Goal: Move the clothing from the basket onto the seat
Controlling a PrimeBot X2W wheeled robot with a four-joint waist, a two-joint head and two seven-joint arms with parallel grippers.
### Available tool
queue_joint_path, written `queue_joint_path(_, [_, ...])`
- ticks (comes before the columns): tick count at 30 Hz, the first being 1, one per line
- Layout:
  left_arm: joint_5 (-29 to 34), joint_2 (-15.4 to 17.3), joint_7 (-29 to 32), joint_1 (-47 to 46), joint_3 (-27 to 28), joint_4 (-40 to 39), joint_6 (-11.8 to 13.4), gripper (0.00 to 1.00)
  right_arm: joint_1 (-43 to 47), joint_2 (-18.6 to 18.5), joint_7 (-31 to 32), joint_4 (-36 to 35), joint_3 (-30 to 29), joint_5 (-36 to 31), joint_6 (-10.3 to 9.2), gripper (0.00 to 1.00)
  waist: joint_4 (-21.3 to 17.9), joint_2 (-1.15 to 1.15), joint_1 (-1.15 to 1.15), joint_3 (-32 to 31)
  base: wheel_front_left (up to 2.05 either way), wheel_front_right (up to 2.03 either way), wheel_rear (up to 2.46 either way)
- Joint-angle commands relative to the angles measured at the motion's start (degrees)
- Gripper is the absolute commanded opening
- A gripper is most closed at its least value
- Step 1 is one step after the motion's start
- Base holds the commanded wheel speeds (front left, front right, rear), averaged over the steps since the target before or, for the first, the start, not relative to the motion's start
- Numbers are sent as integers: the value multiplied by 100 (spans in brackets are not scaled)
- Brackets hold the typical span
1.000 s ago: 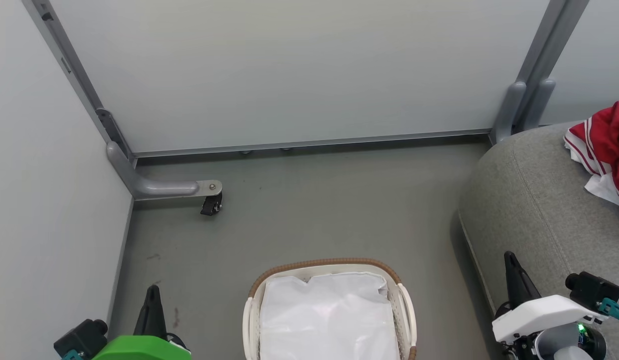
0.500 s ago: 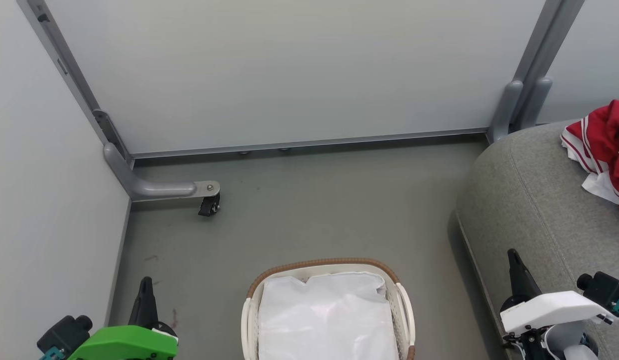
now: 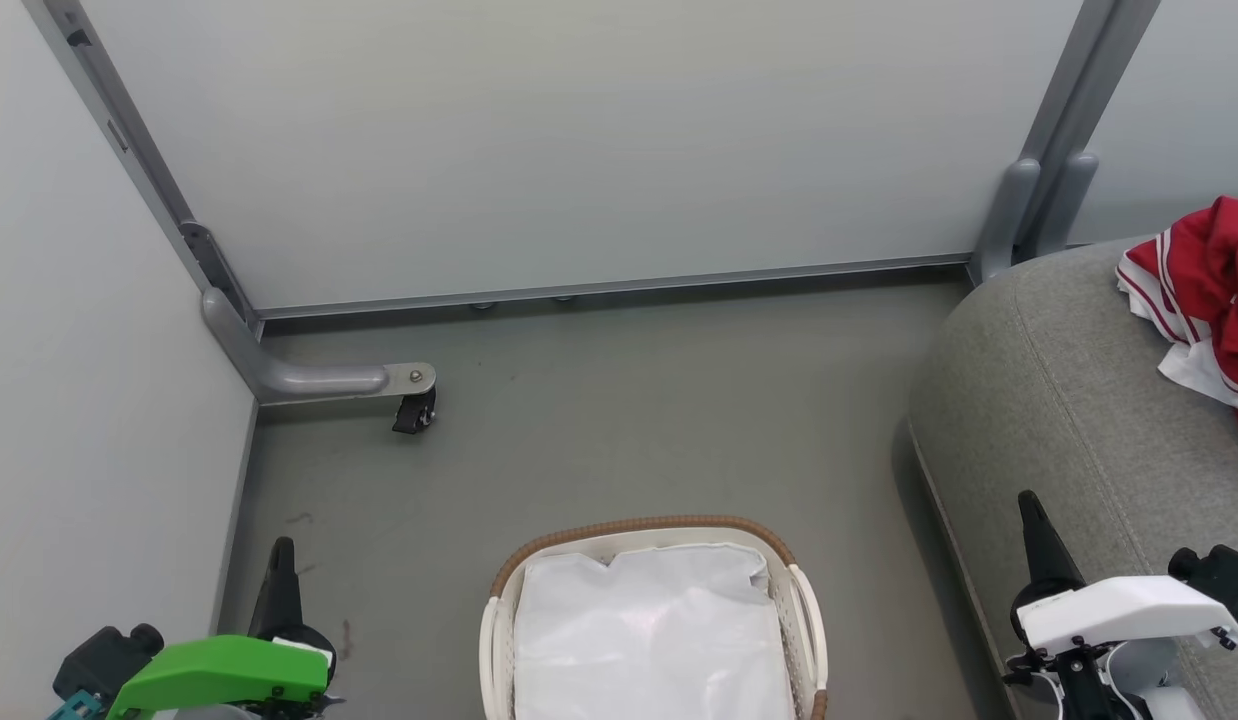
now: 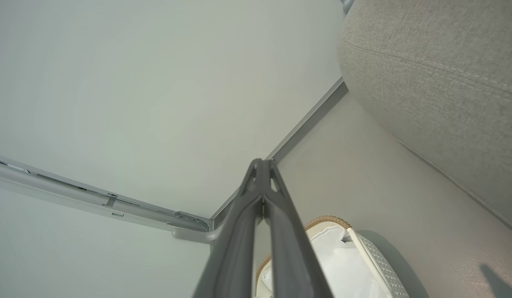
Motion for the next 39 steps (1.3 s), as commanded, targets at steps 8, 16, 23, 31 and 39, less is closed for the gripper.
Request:
queue_joint_path(8, [-541, 21, 155, -207, 110, -117, -64, 0, -141, -45, 162, -145, -42, 633, -2, 0, -23, 0, 0, 2, 0, 0, 0])
queue_joint_path(16, [-944, 23, 284, -254, 184, -161, -90, 0, -138, -50, 288, -196, -63, 1108, -3, 0, -45, 0, 0, 4, 0, 0, 0])
queue_joint_path(23, [-1270, 25, 382, -285, 235, -195, -101, 0, -147, -53, 387, -239, -76, 1488, -3, 0, -64, 0, 0, 6, 0, 0, 0])
queue_joint_path(31, [-1626, 26, 492, -327, 298, -225, -120, 0, -158, -55, 500, -282, -92, 1903, -3, 0, -86, 0, 0, 8, 0, 0, 0])
queue_joint_path(39, [-1967, 28, 605, -363, 360, -256, -142, 0, -168, -58, 600, -326, -107, 2297, -4, 0, -109, 0, 0, 10, 0, 0, 0])
